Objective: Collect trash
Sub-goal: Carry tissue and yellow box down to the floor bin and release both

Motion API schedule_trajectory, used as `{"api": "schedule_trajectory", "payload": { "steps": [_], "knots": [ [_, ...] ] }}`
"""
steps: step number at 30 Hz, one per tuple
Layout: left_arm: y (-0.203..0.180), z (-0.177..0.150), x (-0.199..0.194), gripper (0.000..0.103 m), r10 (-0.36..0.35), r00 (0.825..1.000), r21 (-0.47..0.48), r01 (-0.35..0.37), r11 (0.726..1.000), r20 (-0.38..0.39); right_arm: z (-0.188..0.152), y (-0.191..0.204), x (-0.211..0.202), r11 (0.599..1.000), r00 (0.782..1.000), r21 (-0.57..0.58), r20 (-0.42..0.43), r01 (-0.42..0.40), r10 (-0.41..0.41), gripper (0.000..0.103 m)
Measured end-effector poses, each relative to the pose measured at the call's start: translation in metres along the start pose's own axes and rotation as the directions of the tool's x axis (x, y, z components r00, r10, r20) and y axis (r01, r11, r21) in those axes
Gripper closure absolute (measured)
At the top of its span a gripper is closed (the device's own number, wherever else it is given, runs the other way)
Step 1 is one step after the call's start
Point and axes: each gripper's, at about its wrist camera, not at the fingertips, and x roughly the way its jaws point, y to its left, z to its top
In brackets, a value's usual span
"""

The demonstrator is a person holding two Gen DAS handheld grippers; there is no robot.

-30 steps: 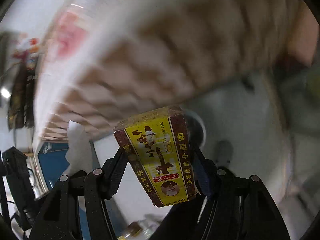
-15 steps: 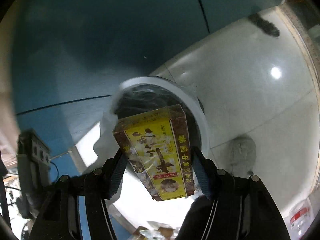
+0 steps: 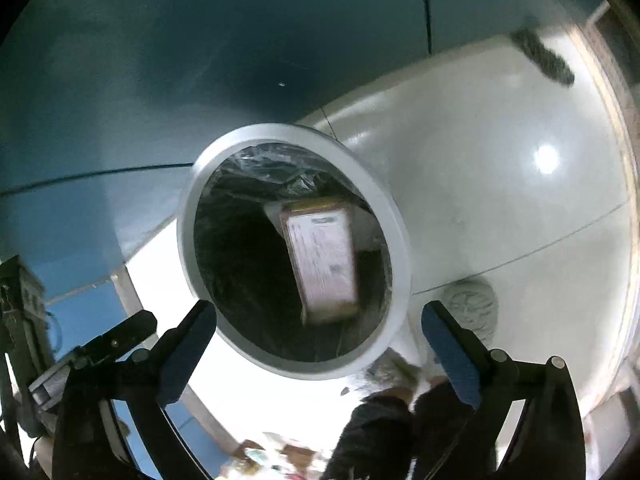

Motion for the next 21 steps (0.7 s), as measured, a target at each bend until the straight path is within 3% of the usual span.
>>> {"api": "schedule_trajectory", "payload": {
  "steps": [4,11,14,21],
  "knots": [
    [0.001,-0.02,-0.019,0.0,0.078,0.996,0.013,-0.078,0.997,0.031,-0.006,0.026,-0.016,0.988,0.991,-0.086,0.034,0.132,-0.129,0.0],
    [0.013,-0.044,-0.078,0.0,0.107,0.993,0.02,-0.108,0.994,0.053,-0.036,0.053,-0.053,0.926,0.942,-0.173,0.092,0.334,-0.323,0.0],
    [0.013,-0.054,-0.114,0.0,0.109,0.992,0.019,-0.111,0.994,0.071,-0.052,0.065,-0.088,0.909,0.929,-0.195,0.106,0.368,-0.354,0.0],
    [0.013,-0.08,-0.21,0.0,0.086,0.989,0.002,-0.087,0.996,0.123,-0.095,0.112,-0.188,0.905,0.934,-0.237,0.144,0.352,-0.326,0.0]
  ]
}}
